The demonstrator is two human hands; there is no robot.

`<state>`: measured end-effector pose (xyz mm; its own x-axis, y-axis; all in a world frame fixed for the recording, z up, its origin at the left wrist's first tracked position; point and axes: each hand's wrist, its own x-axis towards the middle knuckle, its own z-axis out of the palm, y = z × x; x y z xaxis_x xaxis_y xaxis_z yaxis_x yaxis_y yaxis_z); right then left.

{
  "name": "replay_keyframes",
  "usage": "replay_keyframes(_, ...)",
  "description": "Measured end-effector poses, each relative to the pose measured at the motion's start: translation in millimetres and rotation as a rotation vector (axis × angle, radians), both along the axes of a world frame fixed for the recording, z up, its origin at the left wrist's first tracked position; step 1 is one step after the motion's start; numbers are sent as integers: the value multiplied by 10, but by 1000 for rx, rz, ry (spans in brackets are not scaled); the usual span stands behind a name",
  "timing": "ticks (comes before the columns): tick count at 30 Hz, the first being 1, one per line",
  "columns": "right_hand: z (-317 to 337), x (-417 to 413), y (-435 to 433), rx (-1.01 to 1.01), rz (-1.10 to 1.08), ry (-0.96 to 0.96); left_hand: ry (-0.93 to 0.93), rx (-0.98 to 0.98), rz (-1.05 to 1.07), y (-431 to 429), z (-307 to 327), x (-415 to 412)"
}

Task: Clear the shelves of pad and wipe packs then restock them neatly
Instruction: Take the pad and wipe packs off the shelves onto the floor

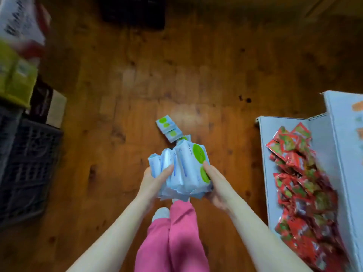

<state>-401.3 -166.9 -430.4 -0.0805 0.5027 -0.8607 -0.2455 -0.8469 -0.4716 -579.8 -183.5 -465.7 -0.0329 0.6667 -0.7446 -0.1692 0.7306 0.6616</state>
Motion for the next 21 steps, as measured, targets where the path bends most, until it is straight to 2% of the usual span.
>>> replay_keyframes(6, -2230, -300, 162, -243, -34, 5, 84, -182, 54, 68, -2031, -140)
replay_keyframes(11, -3493, -410, 545, -285, -86, 55, 138, -212, 79, 460, -3330, -187)
replay_keyframes(16, -3845, -486, 1029, -281, -122, 17, 73, -256, 181, 959, -3828, -119)
replay_keyframes(21, -3407, -471, 1100, -287, -170, -45, 176, -263, 123, 1107, -3368, -3)
